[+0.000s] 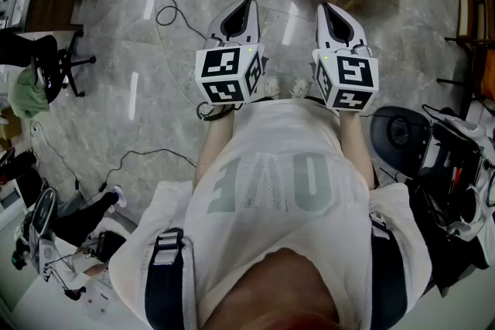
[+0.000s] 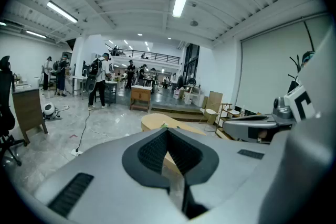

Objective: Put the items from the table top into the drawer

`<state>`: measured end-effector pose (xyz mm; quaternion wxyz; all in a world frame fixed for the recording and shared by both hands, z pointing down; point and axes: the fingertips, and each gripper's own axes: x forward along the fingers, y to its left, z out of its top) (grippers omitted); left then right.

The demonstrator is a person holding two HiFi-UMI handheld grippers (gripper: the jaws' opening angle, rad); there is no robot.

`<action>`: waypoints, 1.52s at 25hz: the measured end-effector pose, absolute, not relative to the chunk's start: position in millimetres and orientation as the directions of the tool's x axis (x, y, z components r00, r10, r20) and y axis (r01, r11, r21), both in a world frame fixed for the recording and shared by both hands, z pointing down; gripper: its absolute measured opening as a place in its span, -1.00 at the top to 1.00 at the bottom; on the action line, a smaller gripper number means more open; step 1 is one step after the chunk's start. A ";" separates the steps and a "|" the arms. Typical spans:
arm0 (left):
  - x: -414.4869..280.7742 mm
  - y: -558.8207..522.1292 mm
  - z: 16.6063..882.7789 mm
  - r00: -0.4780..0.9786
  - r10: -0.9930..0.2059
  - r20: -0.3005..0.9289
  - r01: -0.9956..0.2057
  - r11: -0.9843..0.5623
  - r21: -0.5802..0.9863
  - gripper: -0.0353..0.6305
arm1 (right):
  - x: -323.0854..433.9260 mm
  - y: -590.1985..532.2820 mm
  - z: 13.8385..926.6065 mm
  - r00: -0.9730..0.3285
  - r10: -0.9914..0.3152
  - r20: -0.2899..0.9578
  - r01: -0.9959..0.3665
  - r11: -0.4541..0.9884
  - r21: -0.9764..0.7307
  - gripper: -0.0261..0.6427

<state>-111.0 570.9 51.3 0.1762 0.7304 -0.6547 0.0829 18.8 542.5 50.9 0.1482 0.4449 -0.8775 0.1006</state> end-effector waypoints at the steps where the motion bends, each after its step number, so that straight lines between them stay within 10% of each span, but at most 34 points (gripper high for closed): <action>1: -111.8 571.4 50.4 0.132 -0.928 0.347 -0.985 -0.083 0.153 0.87 | 19.3 543.6 49.2 -0.557 -0.754 0.349 -0.813 0.581 -0.043 0.91; 38: -166.1 433.7 65.0 0.150 -0.943 0.298 -0.986 -0.122 0.112 0.87 | -15.8 414.0 54.0 -0.505 -0.829 0.240 -0.854 0.521 0.003 0.91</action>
